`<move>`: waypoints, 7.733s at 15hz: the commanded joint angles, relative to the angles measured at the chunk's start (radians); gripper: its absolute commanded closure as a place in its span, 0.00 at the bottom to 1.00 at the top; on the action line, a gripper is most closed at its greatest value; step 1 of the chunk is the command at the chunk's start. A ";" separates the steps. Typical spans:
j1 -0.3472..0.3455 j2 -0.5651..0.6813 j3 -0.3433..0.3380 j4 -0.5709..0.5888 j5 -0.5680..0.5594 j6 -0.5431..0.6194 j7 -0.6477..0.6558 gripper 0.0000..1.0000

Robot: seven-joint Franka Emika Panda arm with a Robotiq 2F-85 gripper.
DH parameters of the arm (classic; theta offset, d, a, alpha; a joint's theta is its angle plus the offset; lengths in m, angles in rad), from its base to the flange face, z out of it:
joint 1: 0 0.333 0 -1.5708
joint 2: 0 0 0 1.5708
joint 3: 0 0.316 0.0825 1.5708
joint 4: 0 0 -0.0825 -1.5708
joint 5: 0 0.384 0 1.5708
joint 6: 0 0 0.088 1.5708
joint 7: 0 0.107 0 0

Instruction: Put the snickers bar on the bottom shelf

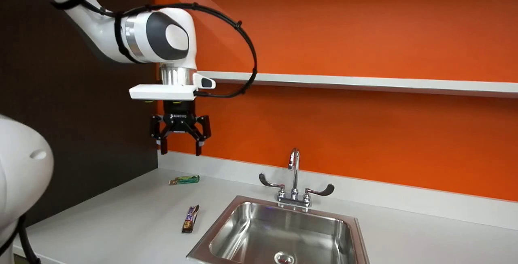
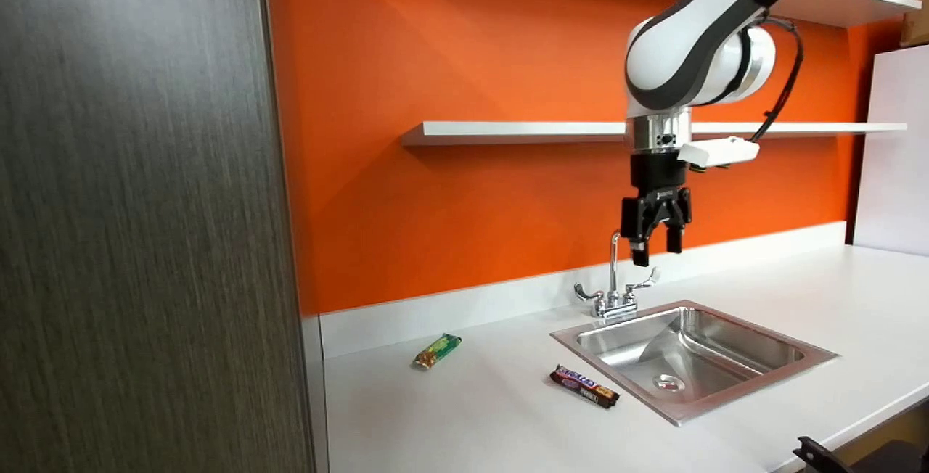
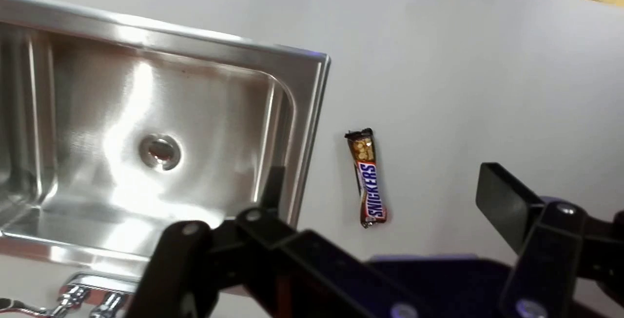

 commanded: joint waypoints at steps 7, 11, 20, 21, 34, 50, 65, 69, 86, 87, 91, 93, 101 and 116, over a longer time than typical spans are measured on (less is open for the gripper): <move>0.015 0.349 0.073 0.087 0.026 0.295 0.017 0.00; 0.009 0.480 0.075 0.128 0.031 0.356 0.014 0.00; -0.005 0.709 0.093 0.216 0.076 0.426 0.000 0.00; -0.007 0.729 0.095 0.227 0.079 0.434 0.001 0.00; -0.024 0.896 0.101 0.328 0.068 0.476 0.021 0.00; -0.030 0.975 0.099 0.388 0.061 0.494 0.030 0.26; -0.053 0.918 0.089 0.360 0.075 0.463 0.063 0.96; -0.066 0.812 0.083 0.288 0.083 0.426 0.087 0.96; -0.038 -0.009 0.107 0.090 0.063 -0.093 0.153 0.96; -0.038 -0.043 0.116 0.113 0.056 -0.134 0.166 0.96; -0.036 -0.108 0.154 0.235 0.043 -0.238 0.213 0.96; -0.038 -0.102 0.170 0.307 0.043 -0.250 0.238 0.96; -0.053 0.022 0.218 0.612 0.021 -0.236 0.337 0.96; -0.020 0.515 0.211 1.153 -0.120 -0.296 0.451 0.96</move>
